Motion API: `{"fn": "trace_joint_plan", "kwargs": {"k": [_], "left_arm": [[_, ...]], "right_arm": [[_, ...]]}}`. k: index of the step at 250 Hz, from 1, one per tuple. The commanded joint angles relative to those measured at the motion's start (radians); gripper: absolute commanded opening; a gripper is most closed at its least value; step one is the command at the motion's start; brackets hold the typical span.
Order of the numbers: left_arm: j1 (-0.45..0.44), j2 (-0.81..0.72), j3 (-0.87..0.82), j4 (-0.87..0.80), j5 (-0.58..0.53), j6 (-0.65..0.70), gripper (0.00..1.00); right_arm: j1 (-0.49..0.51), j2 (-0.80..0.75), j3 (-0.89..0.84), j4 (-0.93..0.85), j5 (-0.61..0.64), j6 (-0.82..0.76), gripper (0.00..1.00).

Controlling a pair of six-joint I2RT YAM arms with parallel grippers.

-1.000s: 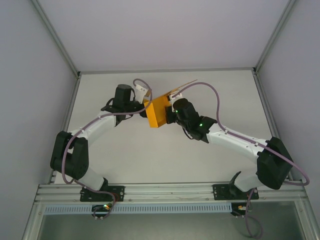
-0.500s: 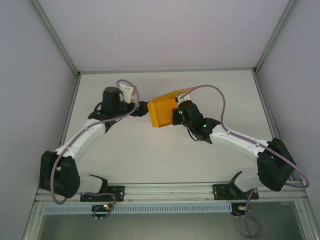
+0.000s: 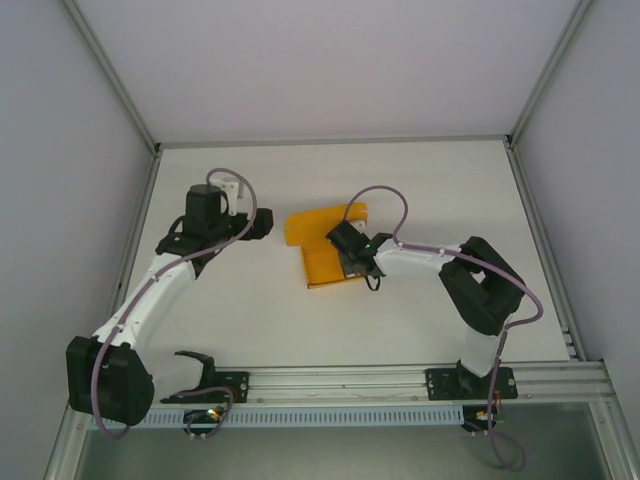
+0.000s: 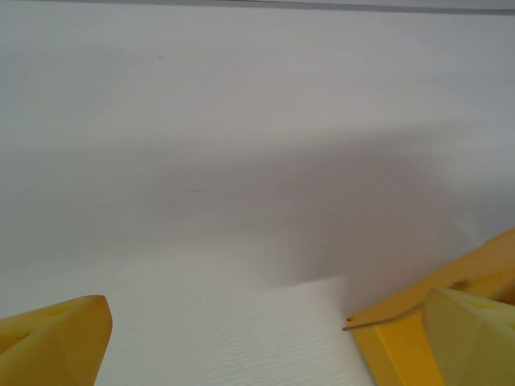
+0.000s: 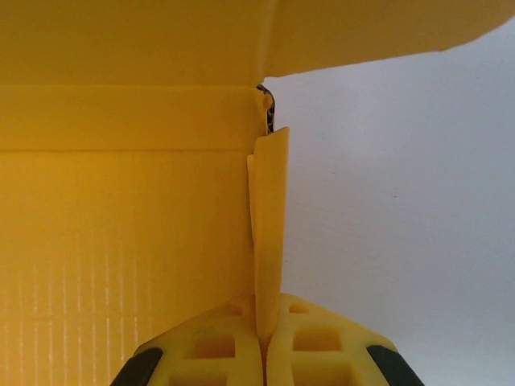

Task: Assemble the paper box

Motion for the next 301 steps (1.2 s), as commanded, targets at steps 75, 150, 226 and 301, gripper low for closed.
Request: {"fn": "trace_joint_plan", "kwargs": {"k": [75,150,226,301], "left_arm": [[0.009,0.011,-0.001,-0.002,0.059,0.010,1.00],[0.008,0.014,0.005,-0.011,0.140,0.059,1.00],[0.001,0.045,0.043,-0.058,0.314,0.264,1.00],[-0.030,0.214,0.181,-0.200,0.444,0.519,1.00]], "right_arm": [[0.022,-0.047,0.038,-0.129,0.038,0.065,0.29],[0.025,-0.174,0.030,-0.058,0.017,-0.008,0.67],[-0.193,-0.407,-0.070,0.185,-0.421,-0.569,1.00],[-0.346,-0.244,0.190,-0.109,-0.801,-1.069,0.93]]}}
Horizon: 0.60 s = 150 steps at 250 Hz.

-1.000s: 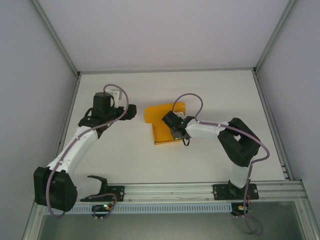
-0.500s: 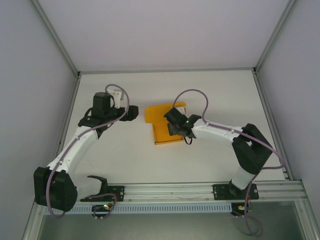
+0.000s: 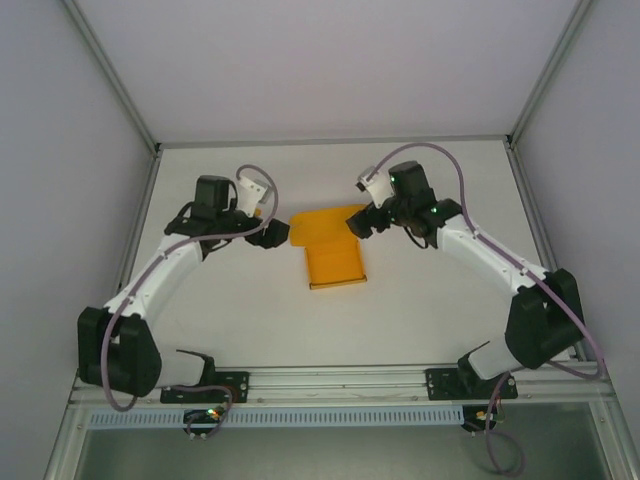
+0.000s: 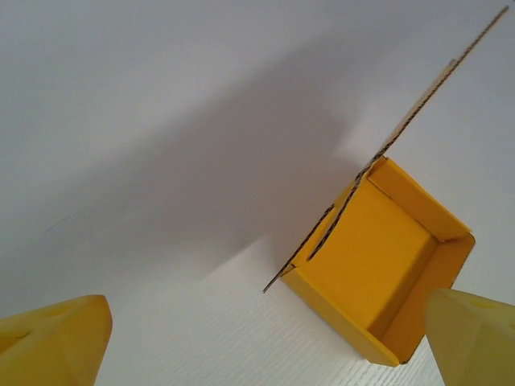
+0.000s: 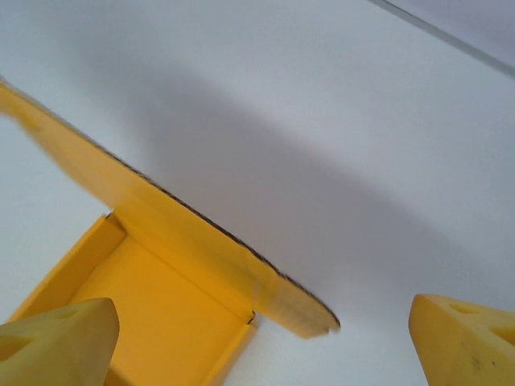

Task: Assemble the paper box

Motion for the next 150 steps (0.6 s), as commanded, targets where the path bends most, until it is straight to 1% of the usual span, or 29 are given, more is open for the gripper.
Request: {"fn": "trace_joint_plan", "kwargs": {"k": [1,25,43,61,77,97,122,150], "left_arm": [[-0.028,0.054,0.063,-0.098,0.074,0.171,1.00],[-0.065,0.094,0.096,-0.145,0.031,0.242,0.96],[-0.085,0.128,0.131,-0.177,-0.020,0.260,0.90],[-0.090,0.167,0.169,-0.201,-0.050,0.272,0.86],[-0.088,0.199,0.201,-0.223,-0.055,0.281,0.76],[-0.089,0.239,0.241,-0.268,-0.050,0.315,0.67],[-0.091,0.284,0.283,-0.318,-0.052,0.362,0.65],[-0.094,0.337,0.343,-0.379,-0.043,0.402,0.62]], "right_arm": [[-0.027,0.071,0.092,-0.166,-0.208,-0.310,0.93],[-0.042,0.140,0.167,-0.260,-0.229,-0.403,0.92],[-0.048,0.194,0.223,-0.314,-0.200,-0.440,0.91],[-0.059,0.247,0.280,-0.371,-0.190,-0.474,0.86],[-0.071,0.290,0.326,-0.417,-0.195,-0.483,0.75],[-0.081,0.327,0.361,-0.469,-0.214,-0.507,0.74],[-0.088,0.349,0.371,-0.484,-0.213,-0.538,0.73],[-0.094,0.373,0.394,-0.512,-0.206,-0.539,0.65]]}}
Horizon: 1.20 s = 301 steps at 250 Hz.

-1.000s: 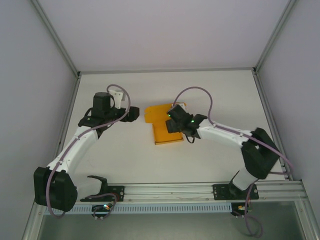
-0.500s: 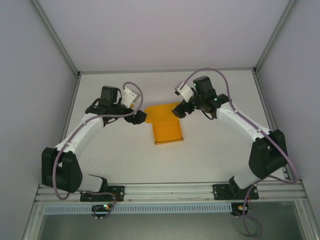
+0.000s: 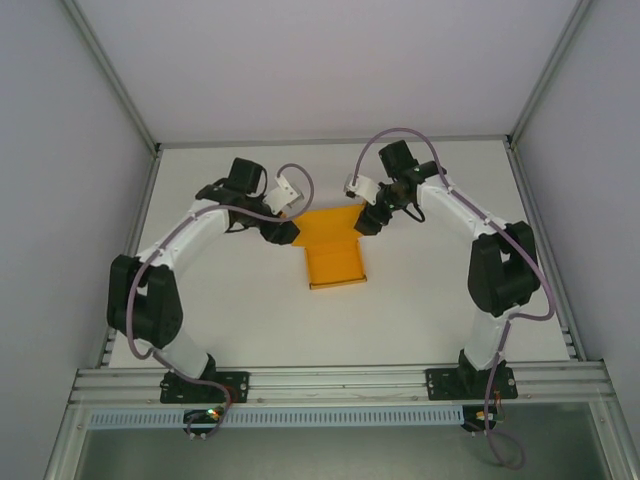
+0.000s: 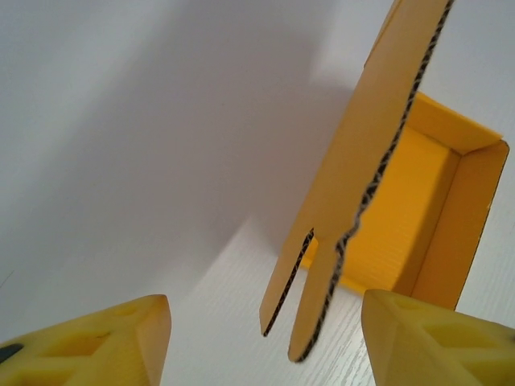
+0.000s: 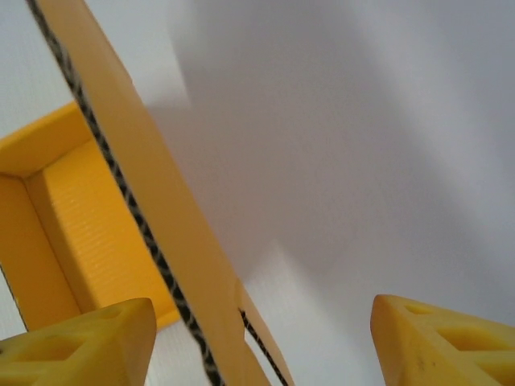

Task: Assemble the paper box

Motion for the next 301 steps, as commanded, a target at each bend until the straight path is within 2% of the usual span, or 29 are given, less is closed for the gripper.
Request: {"fn": "trace_joint_plan", "kwargs": {"k": [1,29,42,86,102,117,166,194,221,250,264,301], "left_arm": [[-0.003,0.048,0.069,-0.116,0.004,0.088,0.62],[-0.008,0.091,0.124,-0.164,0.023,0.107,0.51],[-0.007,0.102,0.139,-0.168,0.024,0.101,0.41],[-0.050,0.121,0.167,-0.183,0.012,0.106,0.17],[-0.059,0.120,0.172,-0.177,-0.017,0.095,0.08],[-0.066,0.113,0.170,-0.160,-0.053,0.076,0.00],[-0.085,0.089,0.172,-0.049,-0.226,-0.070,0.00],[-0.090,0.101,0.213,-0.004,-0.301,-0.166,0.00],[-0.092,0.137,0.271,0.029,-0.383,-0.318,0.00],[-0.102,0.175,0.295,0.079,-0.368,-0.437,0.00],[-0.102,0.196,0.295,0.106,-0.345,-0.496,0.00],[-0.104,0.257,0.334,0.129,-0.376,-0.638,0.00]], "right_arm": [[-0.007,0.027,0.040,-0.093,-0.027,-0.044,0.65],[-0.007,0.030,0.038,-0.097,-0.022,-0.048,0.62],[-0.007,0.029,0.032,-0.093,-0.014,-0.036,0.58],[-0.007,0.011,0.022,-0.099,0.011,-0.017,0.22],[-0.007,-0.001,0.020,-0.097,0.025,-0.005,0.12],[-0.007,-0.015,0.018,-0.090,0.037,0.018,0.08],[-0.006,-0.074,0.004,0.014,0.122,0.208,0.03],[0.009,-0.087,0.019,0.074,0.221,0.411,0.00],[0.028,-0.095,0.011,0.130,0.253,0.610,0.00],[0.049,-0.082,0.013,0.170,0.367,0.903,0.00],[0.060,-0.082,0.000,0.212,0.396,1.004,0.00],[0.084,-0.082,-0.040,0.361,0.449,1.250,0.03]]}}
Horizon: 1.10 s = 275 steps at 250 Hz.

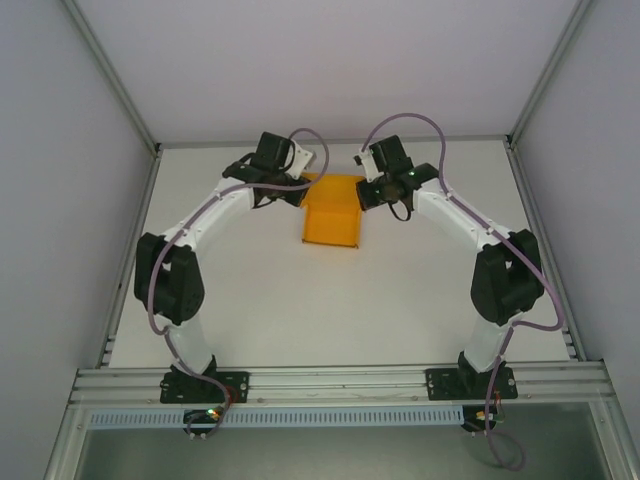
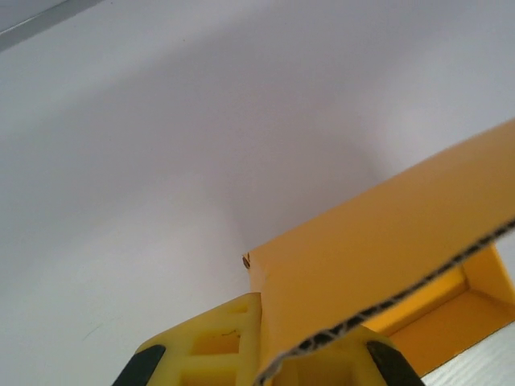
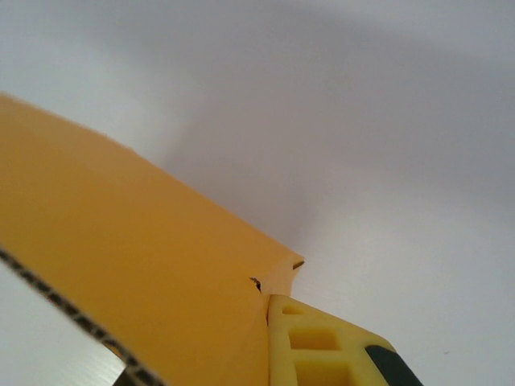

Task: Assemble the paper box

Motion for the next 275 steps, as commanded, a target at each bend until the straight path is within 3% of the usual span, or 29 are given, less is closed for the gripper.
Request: {"fn": "trace_joint_plan", "kwargs": {"k": [1,62,97,204,275], "left_arm": [[0.003,0.054,0.030,0.022,-0.056,-0.195,0.00],[-0.015,0.071,-0.006,0.114,-0.063,-0.325,0.00],[-0.024,0.079,-0.042,0.139,-0.114,-0.392,0.00],[-0.028,0.103,-0.114,0.230,-0.070,-0.475,0.01],[-0.035,0.029,-0.288,0.353,-0.076,-0.501,0.00]], "right_arm": [[0.012,-0.021,-0.022,0.160,0.081,0.345,0.03],[0.068,0.015,-0.025,0.247,0.212,0.514,0.07],[0.091,0.053,-0.022,0.254,0.224,0.506,0.09],[0.138,0.121,-0.054,0.325,0.232,0.563,0.08],[0.194,0.095,-0.138,0.354,0.363,0.517,0.08]]}}
